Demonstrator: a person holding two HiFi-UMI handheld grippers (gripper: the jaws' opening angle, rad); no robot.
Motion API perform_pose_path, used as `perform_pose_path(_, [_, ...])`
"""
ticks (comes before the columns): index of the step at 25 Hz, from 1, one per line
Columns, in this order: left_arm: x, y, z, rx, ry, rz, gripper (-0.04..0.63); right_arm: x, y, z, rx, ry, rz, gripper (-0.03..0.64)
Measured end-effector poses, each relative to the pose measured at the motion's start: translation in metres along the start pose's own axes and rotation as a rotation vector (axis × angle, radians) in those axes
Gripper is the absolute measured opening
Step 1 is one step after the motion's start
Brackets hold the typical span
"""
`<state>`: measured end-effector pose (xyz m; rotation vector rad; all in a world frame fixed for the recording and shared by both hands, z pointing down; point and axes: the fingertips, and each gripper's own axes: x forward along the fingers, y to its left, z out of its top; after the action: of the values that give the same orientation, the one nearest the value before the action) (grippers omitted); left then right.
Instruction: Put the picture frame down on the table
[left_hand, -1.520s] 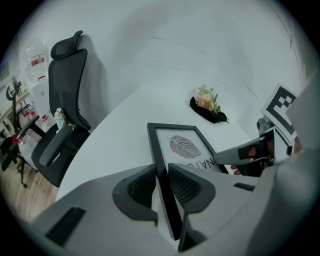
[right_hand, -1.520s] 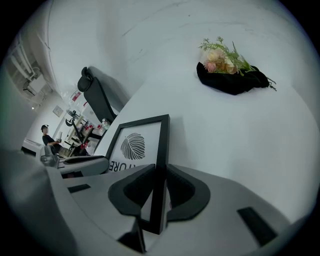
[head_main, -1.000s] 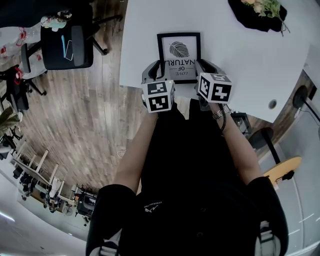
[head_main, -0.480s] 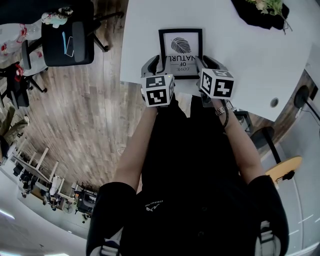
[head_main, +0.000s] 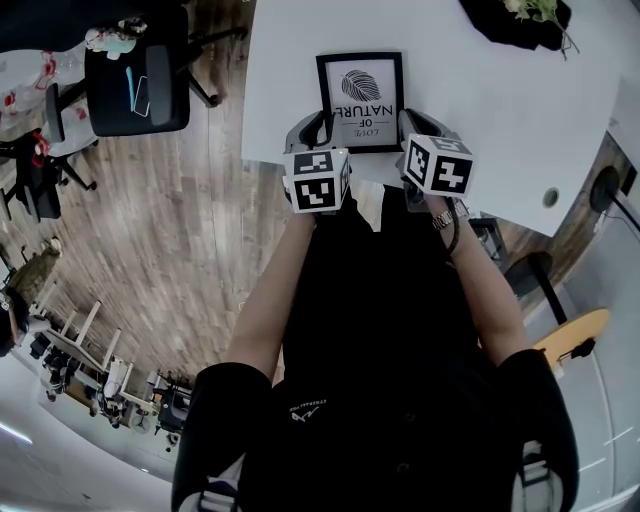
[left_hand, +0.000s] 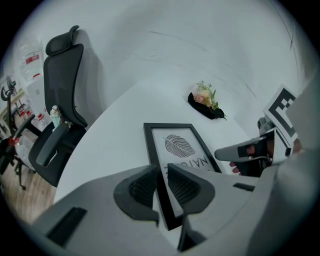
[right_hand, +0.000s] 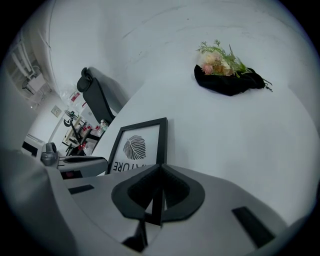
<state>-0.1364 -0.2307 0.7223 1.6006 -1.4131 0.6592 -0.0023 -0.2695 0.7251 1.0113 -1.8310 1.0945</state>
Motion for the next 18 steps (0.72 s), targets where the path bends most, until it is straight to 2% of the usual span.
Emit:
perform_pose_path(5, [-0.005,-0.001,-0.002,0.028,0.002,-0.022,0.007,-0.005,0.005,-0.004,0.007,-0.012,0.005,-0.001])
perform_pose_path(18, [-0.024,-0.009,-0.002,0.090,-0.032,-0.090,0.006,-0.015,0.025,-0.012,0.014,-0.053,0.010,-0.002])
